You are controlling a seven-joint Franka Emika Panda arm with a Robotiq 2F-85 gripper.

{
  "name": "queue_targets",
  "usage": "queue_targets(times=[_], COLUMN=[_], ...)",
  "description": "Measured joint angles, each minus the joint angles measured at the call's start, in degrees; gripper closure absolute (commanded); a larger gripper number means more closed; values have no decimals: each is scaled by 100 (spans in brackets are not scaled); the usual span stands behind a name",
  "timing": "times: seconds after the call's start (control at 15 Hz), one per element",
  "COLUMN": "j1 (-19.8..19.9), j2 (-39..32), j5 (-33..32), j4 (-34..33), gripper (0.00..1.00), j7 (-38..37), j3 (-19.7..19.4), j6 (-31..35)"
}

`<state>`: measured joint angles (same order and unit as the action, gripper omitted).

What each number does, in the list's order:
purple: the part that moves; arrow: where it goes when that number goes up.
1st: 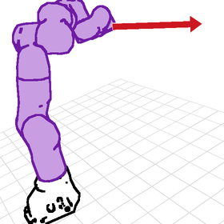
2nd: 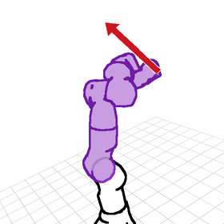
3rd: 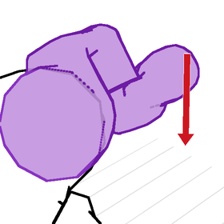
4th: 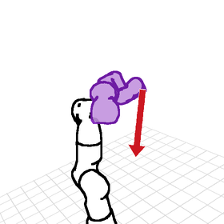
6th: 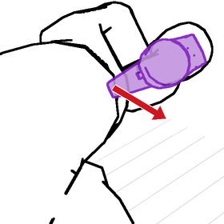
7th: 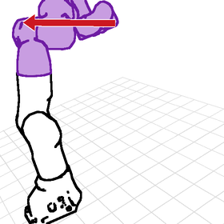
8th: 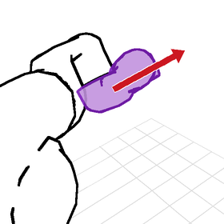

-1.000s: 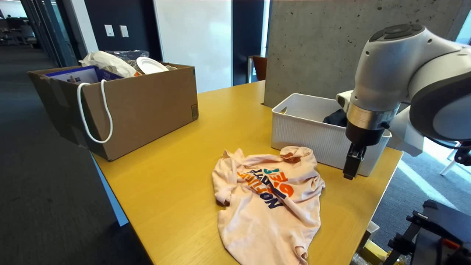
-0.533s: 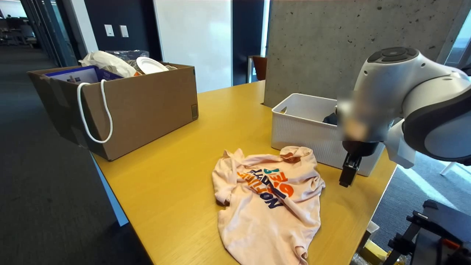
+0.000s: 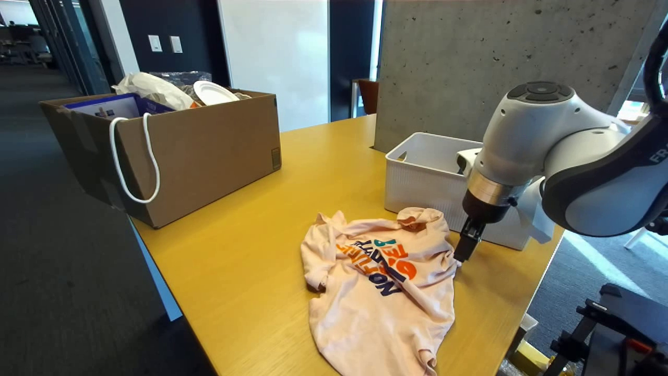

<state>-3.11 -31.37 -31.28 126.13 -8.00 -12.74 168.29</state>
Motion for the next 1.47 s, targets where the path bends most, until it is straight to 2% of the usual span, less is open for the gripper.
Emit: queue_targets(times=[0.53,0.73,0.87,1.13,1.47], j1=[-113,-146,-366,-1278,-2982], j2=[-580,-630,-577,-371,-196], j5=[517,605,605,564,526], j4=[-547,-487,-284,357,1138], gripper=[0,0,0,0,0], j7=[469,518,444,23,-711], j3=[-8,-22,-210,-1044,-2719], j6=[131,131,141,334,718])
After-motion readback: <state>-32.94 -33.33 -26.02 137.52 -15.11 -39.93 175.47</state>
